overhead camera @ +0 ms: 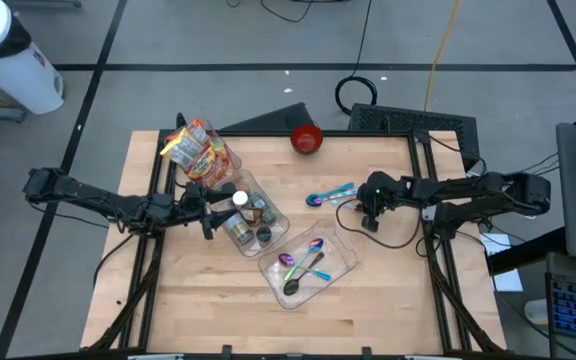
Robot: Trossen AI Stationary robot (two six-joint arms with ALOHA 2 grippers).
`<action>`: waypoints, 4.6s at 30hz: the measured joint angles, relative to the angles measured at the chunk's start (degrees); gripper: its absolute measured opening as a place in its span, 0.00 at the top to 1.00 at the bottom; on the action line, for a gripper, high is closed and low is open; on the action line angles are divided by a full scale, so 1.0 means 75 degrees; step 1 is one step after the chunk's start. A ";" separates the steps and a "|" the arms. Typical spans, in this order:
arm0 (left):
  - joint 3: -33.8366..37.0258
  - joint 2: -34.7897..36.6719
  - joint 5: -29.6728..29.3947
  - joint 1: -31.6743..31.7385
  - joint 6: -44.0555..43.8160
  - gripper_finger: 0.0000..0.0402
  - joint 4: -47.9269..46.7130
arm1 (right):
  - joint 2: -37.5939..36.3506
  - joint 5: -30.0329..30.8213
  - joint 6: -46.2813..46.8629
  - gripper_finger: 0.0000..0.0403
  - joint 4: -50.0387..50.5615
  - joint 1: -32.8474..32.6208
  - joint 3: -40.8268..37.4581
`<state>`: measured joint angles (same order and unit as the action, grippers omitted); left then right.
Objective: Pick & Place Food Item
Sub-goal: Put the bottom blue and white spoon into the bottom transparent bin, then put the blue spoon into the bottom transparent bin
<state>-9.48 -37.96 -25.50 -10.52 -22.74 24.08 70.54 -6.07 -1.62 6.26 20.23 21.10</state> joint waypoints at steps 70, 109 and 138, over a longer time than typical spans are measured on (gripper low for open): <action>-0.0003 0.0000 0.0000 0.0000 0.0000 0.22 0.0003 | 0.2167 -0.0810 0.1494 0.99 -0.3194 -0.4704 0.3104; -0.0003 -0.0003 0.0000 0.0000 0.0000 0.22 0.0000 | 0.2023 -0.0866 0.1523 0.80 -0.3840 -0.4549 0.3107; -0.0003 -0.0003 0.0000 0.0000 0.0000 0.22 0.0000 | -0.1486 0.3984 -0.0507 0.88 -0.2795 -0.2646 0.1070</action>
<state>-9.50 -37.98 -25.50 -10.52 -22.74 24.08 59.40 23.82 -5.43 -14.70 0.39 29.13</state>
